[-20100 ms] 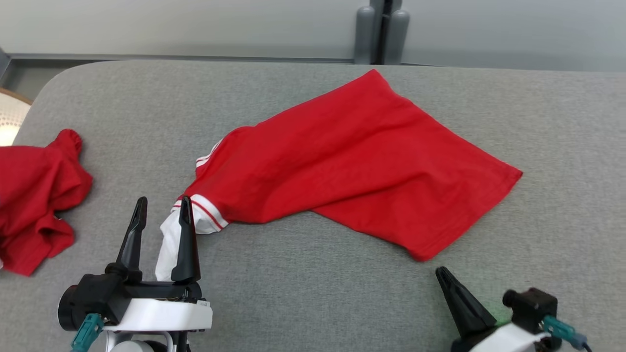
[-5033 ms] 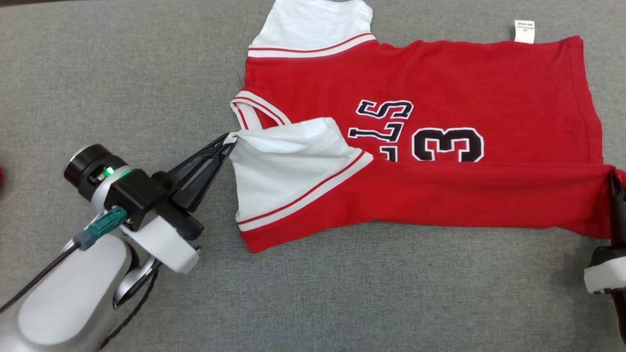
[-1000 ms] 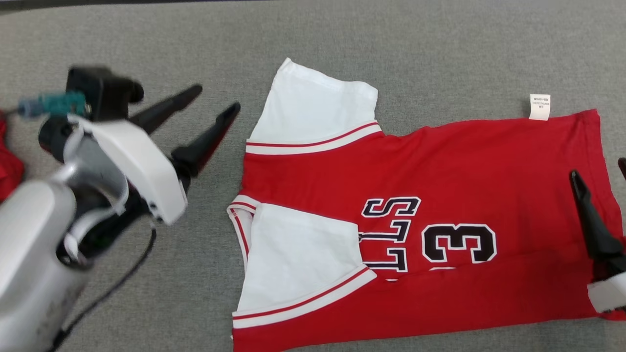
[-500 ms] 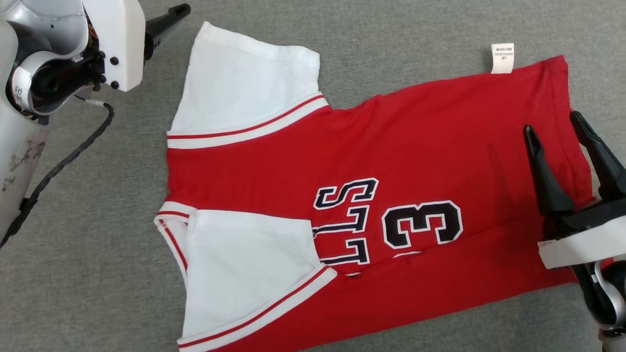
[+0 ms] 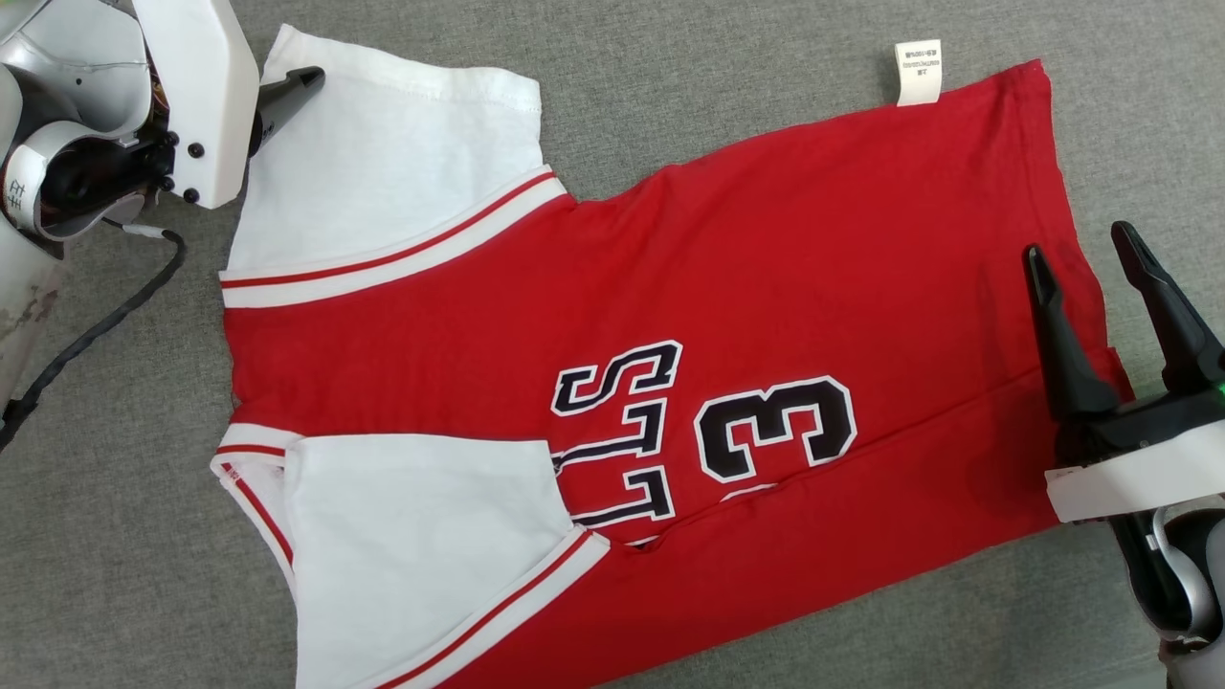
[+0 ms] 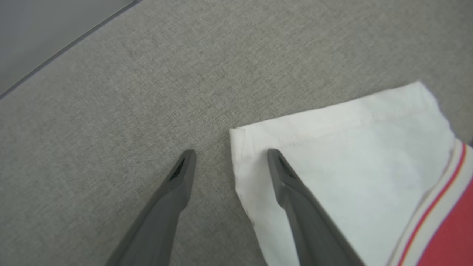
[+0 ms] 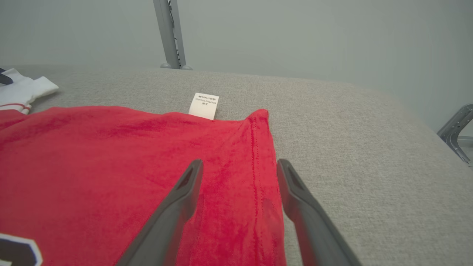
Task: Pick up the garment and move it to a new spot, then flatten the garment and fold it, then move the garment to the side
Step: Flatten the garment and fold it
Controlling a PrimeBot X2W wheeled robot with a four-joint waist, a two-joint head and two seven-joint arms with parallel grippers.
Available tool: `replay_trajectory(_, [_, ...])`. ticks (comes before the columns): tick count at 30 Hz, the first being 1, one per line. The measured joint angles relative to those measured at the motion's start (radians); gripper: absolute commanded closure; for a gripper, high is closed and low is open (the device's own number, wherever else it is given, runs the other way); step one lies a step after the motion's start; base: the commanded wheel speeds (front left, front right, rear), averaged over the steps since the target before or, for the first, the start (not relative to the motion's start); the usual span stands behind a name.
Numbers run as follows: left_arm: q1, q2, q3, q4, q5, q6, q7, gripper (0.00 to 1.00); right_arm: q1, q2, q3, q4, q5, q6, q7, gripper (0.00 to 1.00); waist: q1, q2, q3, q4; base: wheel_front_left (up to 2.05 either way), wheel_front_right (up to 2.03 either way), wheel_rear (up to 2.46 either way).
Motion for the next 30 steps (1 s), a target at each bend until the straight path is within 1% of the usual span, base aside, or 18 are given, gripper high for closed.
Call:
replay_trajectory(1, [0.000, 0.005, -0.006, -0.005, -0.002, -0.001, -0.006, 0.23, 0.000, -0.001, 0.000, 0.002, 0.001, 0.000, 0.000, 0.00, 0.0000, 0.0001, -0.001, -0.002, 0.00, 0.00, 0.00])
replay_trajectory(3, [-0.006, 0.019, -0.024, -0.015, 0.011, -0.002, -0.031, 0.91, -0.002, 0.000, 0.008, 0.005, 0.036, 0.000, 0.018, 0.00, 0.0000, 0.0000, -0.002, -0.004, 0.00, 0.00, 0.00])
replay_trajectory(4, [-0.009, 0.026, -0.033, -0.018, 0.023, -0.002, -0.047, 0.99, -0.004, 0.001, 0.015, 0.005, 0.058, -0.001, 0.033, 0.00, 0.0000, 0.0000, -0.003, -0.005, 0.00, 0.00, 0.00])
replay_trajectory(7, [-0.010, 0.032, -0.054, -0.009, 0.021, -0.002, -0.069, 1.00, -0.034, -0.008, 0.015, -0.004, 0.098, 0.000, 0.088, 0.00, 0.0000, 0.0000, -0.004, -0.007, 0.00, 0.00, 0.00])
replay_trajectory(11, [-0.012, 0.031, -0.071, -0.001, -0.007, -0.002, -0.081, 1.00, -0.078, -0.028, 0.003, -0.020, 0.111, 0.000, 0.174, 0.00, 0.0000, 0.0000, -0.001, -0.006, 0.00, 0.00, 0.00])
replay_trajectory(12, [-0.012, 0.031, -0.071, -0.001, -0.007, -0.002, -0.081, 1.00, -0.078, -0.028, 0.003, -0.020, 0.111, 0.000, 0.174, 0.00, 0.0000, 0.0000, -0.001, -0.006, 0.00, 0.00, 0.00])
replay_trajectory(13, [-0.020, 0.033, -0.081, -0.002, -0.021, -0.001, -0.088, 1.00, -0.103, -0.037, 0.003, -0.023, 0.115, 0.000, 0.220, 0.00, 0.0000, 0.0000, 0.001, -0.005, 0.00, 0.00, 0.00])
replay_trajectory(14, [-0.023, 0.032, -0.084, -0.003, -0.038, -0.002, -0.090, 1.00, -0.116, -0.039, 0.004, -0.023, 0.115, 0.000, 0.242, 0.00, 0.0000, 0.0000, 0.002, -0.004, 0.00, 0.00, 0.00])
replay_trajectory(15, [-0.023, 0.032, -0.084, -0.003, -0.038, -0.002, -0.090, 1.00, -0.116, -0.039, 0.004, -0.023, 0.115, 0.000, 0.242, 0.00, 0.0000, 0.0000, 0.002, -0.004, 0.00, 0.00, 0.00])
replay_trajectory(20, [-0.030, 0.033, -0.111, -0.010, -0.073, -0.002, -0.113, 1.00, -0.186, -0.041, 0.001, -0.013, 0.122, 0.000, 0.337, 0.00, 0.0000, 0.0000, -0.002, 0.005, 0.00, 0.00, 0.00])
replay_trajectory(24, [-0.051, 0.034, -0.132, -0.017, -0.092, -0.002, -0.144, 1.00, -0.203, -0.044, -0.005, -0.008, 0.118, 0.000, 0.365, 0.00, -0.0001, 0.0000, -0.011, 0.020, 0.00, 0.00, 0.00])
replay_trajectory(28, [-0.064, 0.047, -0.158, -0.019, -0.110, -0.002, -0.165, 1.00, -0.202, -0.041, -0.003, 0.023, 0.124, 0.000, 0.430, 0.00, 0.0000, 0.0000, -0.026, 0.030, 0.00, 0.00, 0.00])
replay_trajectory(30, [-0.066, 0.055, -0.172, -0.020, -0.119, -0.002, -0.174, 1.00, -0.209, -0.028, -0.007, 0.048, 0.136, 0.000, 0.475, 0.00, 0.0000, 0.0001, -0.034, 0.031, 0.00, 0.00, 0.00])
